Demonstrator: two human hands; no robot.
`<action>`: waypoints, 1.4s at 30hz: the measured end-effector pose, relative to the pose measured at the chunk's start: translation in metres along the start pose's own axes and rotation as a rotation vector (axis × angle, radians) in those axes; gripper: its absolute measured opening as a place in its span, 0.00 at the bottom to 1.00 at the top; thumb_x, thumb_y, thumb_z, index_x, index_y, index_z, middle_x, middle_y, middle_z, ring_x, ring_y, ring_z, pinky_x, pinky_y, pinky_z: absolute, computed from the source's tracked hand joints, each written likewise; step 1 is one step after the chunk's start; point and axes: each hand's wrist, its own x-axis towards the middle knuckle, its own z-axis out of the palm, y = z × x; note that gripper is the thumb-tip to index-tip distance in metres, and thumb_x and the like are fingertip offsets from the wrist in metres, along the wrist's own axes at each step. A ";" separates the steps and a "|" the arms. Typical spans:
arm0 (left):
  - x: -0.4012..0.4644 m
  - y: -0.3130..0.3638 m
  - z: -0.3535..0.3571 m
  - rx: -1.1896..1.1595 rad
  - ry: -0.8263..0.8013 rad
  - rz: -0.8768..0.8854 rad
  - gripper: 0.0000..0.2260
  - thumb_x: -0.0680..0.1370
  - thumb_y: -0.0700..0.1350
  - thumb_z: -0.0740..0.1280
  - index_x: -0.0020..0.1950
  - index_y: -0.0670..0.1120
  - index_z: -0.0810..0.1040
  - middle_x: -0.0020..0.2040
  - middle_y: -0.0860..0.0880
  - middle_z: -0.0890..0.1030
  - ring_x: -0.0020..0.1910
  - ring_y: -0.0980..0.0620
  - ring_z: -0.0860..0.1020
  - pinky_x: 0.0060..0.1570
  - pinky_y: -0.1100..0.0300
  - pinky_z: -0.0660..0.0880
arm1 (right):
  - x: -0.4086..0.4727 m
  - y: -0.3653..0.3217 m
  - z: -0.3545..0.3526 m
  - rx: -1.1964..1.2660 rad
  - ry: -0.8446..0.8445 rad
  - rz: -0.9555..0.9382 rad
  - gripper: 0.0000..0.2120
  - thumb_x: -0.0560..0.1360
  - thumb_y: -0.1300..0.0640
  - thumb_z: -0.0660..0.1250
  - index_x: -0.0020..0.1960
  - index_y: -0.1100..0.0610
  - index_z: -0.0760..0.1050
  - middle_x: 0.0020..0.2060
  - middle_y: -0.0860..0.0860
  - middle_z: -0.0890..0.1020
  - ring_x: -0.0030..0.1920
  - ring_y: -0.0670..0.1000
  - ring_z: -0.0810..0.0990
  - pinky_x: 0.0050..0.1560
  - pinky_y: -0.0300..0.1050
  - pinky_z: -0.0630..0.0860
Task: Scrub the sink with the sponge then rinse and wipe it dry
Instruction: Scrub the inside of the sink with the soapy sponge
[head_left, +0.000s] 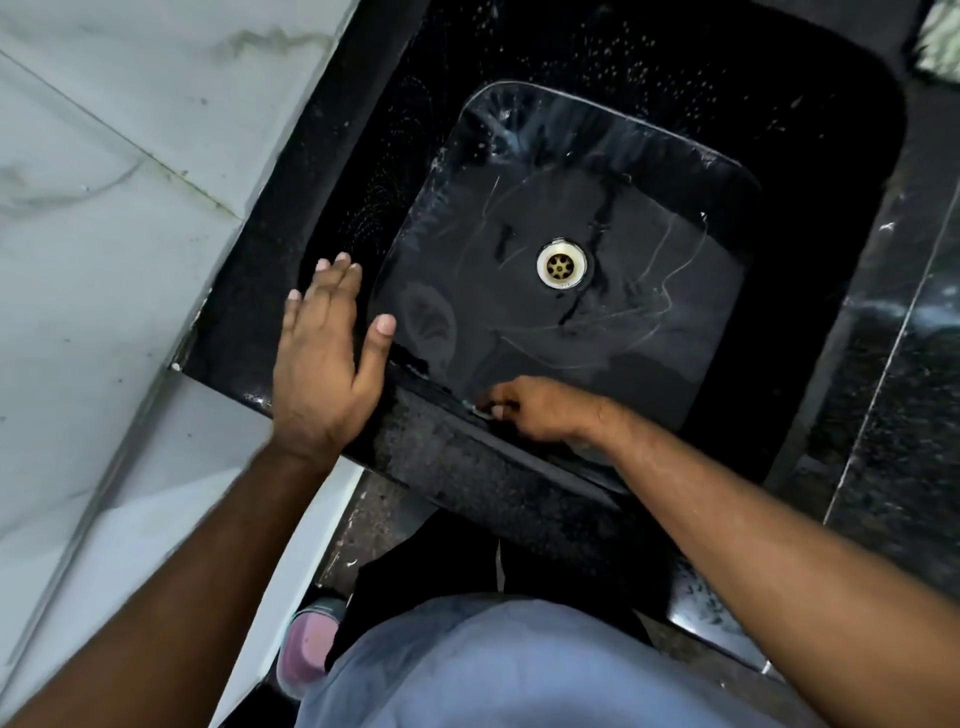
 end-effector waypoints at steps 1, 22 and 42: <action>-0.005 0.009 0.002 -0.020 -0.013 0.006 0.29 0.84 0.58 0.50 0.79 0.41 0.62 0.80 0.45 0.62 0.80 0.50 0.55 0.79 0.46 0.52 | 0.001 0.006 0.000 -0.015 -0.015 0.024 0.15 0.82 0.58 0.60 0.67 0.53 0.77 0.60 0.52 0.82 0.60 0.54 0.79 0.55 0.41 0.73; -0.033 0.073 0.038 0.131 -0.204 0.146 0.26 0.85 0.54 0.48 0.78 0.41 0.64 0.80 0.45 0.62 0.80 0.49 0.58 0.77 0.49 0.58 | -0.062 0.018 -0.020 -0.413 -0.270 0.184 0.20 0.74 0.69 0.62 0.63 0.59 0.78 0.52 0.53 0.82 0.50 0.54 0.81 0.45 0.41 0.76; -0.035 0.072 0.040 0.190 -0.191 0.155 0.29 0.84 0.57 0.47 0.80 0.40 0.59 0.81 0.43 0.55 0.81 0.48 0.51 0.79 0.48 0.53 | -0.060 -0.009 -0.025 -0.098 -0.053 0.014 0.21 0.74 0.70 0.57 0.55 0.50 0.80 0.35 0.43 0.75 0.37 0.47 0.75 0.34 0.37 0.70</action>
